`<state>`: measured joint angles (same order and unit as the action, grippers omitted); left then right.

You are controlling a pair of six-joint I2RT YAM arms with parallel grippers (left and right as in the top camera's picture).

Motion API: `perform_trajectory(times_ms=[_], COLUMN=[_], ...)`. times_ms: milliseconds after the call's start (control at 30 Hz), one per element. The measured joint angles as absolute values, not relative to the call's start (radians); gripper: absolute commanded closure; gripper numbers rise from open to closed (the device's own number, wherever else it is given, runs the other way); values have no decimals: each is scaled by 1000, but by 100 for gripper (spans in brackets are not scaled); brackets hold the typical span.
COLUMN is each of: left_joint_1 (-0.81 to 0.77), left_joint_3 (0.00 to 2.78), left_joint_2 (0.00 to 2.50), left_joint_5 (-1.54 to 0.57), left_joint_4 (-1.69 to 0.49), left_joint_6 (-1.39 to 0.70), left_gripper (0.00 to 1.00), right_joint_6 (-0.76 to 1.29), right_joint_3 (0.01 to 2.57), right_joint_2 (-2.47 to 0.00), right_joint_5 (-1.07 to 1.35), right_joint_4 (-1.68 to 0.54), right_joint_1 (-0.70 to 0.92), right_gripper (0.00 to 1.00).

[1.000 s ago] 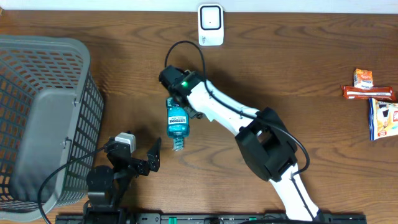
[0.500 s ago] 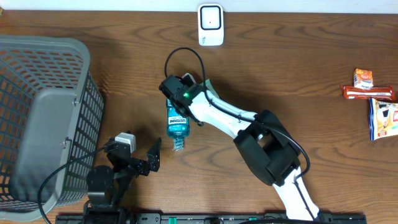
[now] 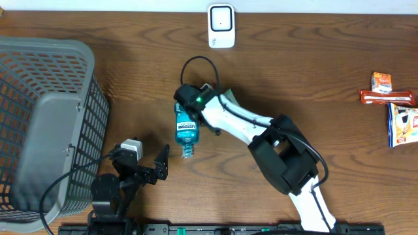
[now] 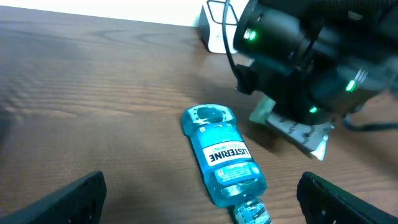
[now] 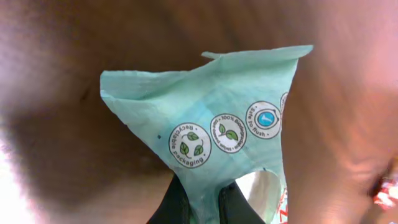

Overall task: Scan the item barcode
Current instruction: 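Grasp the green wet-wipes pack with the right gripper and lift it, then rotate the held wet-wipes pack with the right gripper above the table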

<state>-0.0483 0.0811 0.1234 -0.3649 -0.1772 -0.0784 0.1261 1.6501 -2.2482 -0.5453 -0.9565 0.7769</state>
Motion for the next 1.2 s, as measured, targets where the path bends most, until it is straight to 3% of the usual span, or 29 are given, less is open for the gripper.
perform_trajectory(times_ms=[100, 400, 533, 833, 1200], left_joint_1=[-48, -48, -48, -48, -48], left_joint_3=[81, 81, 81, 81, 81], left_joint_2=[123, 123, 123, 123, 123], left_joint_5=[-365, -365, -365, -365, -365], left_joint_4=[-177, -177, -177, -177, -177], left_joint_6=[-78, -78, -78, -78, -78], left_gripper=[2, 2, 2, 2, 2], right_joint_6=[62, -360, -495, -773, -862], right_joint_3=[1726, 1816, 1783, 1757, 1756], right_joint_2=[-2241, -2146, -2146, -2146, -2146], right_joint_5=[-339, 601, 836, 1210, 1356], right_joint_4=[-1059, -1374, -1429, -1688, -1702], right_joint_1=[733, 483, 394, 341, 371], right_gripper=[99, 99, 99, 99, 99])
